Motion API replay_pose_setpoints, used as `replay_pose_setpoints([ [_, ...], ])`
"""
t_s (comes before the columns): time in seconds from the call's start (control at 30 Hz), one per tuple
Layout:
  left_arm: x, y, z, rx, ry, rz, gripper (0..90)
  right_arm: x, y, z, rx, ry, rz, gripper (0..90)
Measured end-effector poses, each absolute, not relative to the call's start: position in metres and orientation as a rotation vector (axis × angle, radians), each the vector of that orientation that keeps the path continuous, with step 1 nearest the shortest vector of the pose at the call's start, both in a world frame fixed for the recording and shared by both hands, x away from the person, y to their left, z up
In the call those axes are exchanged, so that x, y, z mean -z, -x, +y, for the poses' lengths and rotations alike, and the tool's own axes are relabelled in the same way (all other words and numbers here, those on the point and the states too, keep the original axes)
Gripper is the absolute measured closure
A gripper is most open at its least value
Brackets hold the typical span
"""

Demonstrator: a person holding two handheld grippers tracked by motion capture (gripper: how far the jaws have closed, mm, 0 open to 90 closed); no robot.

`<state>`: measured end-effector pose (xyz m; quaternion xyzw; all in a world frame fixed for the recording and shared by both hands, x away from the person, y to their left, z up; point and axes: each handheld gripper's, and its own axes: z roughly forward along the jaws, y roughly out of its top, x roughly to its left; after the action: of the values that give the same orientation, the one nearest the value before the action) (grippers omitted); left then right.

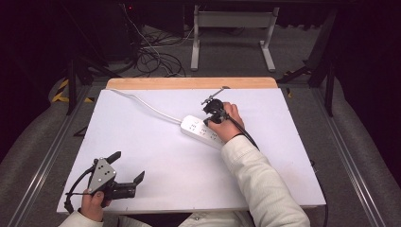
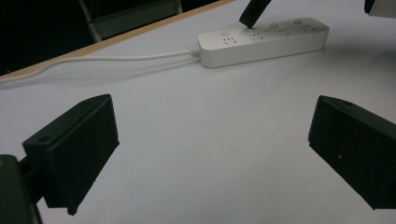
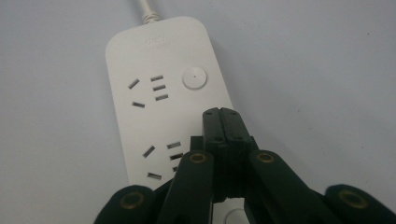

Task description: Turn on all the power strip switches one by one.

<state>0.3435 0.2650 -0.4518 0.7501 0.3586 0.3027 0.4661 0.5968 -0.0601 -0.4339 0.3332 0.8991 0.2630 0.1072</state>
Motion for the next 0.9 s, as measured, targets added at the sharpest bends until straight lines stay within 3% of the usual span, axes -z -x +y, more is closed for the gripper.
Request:
replay_pose_setpoints([
  [0.9, 0.4517, -0.343, 0.2648, -0.746, -1.841, 0.881, 1.9, 0.4368, -0.5955, -0.0584, -0.765, -1.029, 2.626, 90.0],
])
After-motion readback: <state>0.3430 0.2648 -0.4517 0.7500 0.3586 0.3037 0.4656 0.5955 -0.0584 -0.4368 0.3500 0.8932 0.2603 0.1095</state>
